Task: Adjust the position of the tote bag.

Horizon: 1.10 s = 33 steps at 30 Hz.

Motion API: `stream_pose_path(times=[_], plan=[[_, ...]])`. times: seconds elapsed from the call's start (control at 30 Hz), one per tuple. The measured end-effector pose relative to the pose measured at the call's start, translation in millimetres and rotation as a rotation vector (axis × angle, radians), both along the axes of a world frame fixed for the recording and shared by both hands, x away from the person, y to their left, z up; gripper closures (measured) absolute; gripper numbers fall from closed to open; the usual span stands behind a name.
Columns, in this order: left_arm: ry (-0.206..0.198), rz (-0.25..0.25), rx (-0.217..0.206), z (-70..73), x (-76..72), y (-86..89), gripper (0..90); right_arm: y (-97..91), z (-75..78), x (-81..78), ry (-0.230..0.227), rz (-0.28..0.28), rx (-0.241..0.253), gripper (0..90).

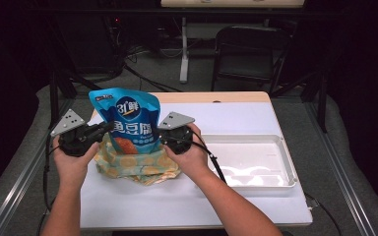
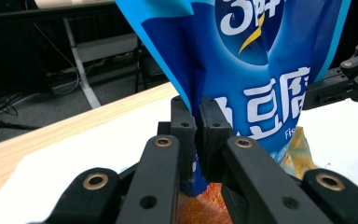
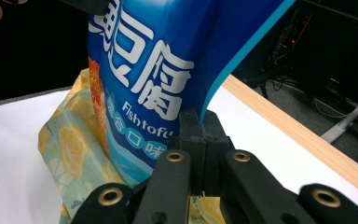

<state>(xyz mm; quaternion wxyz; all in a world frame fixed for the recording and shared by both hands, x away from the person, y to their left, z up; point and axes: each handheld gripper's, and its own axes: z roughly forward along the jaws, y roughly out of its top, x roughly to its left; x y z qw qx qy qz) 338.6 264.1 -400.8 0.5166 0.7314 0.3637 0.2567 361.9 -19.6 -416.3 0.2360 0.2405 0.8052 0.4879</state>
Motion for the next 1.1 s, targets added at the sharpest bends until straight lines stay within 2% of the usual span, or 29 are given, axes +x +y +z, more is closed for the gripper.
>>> stream_pose_path(times=[0.27,0.4,0.6,1.0,1.1], plan=[[-0.033,0.006,-0.010,10.2,-5.1,-3.7,86.7,-1.4,9.4,-3.2,-0.010,0.004,0.007,90.0],[-0.046,0.005,-0.020,15.0,-9.0,-3.0,86.7,-2.7,15.7,-5.6,-0.022,0.009,0.027,90.0],[-0.056,0.000,-0.024,20.1,-14.9,-2.9,86.8,-5.0,23.5,-11.2,-0.042,0.024,0.031,90.0],[-0.087,0.000,-0.036,31.7,-31.0,-9.6,87.1,-14.2,33.2,-23.1,-0.062,0.044,0.081,90.0],[-0.098,-0.004,-0.027,35.2,-35.4,-11.4,87.1,-15.3,34.5,-25.8,-0.068,0.047,0.084,90.0]])
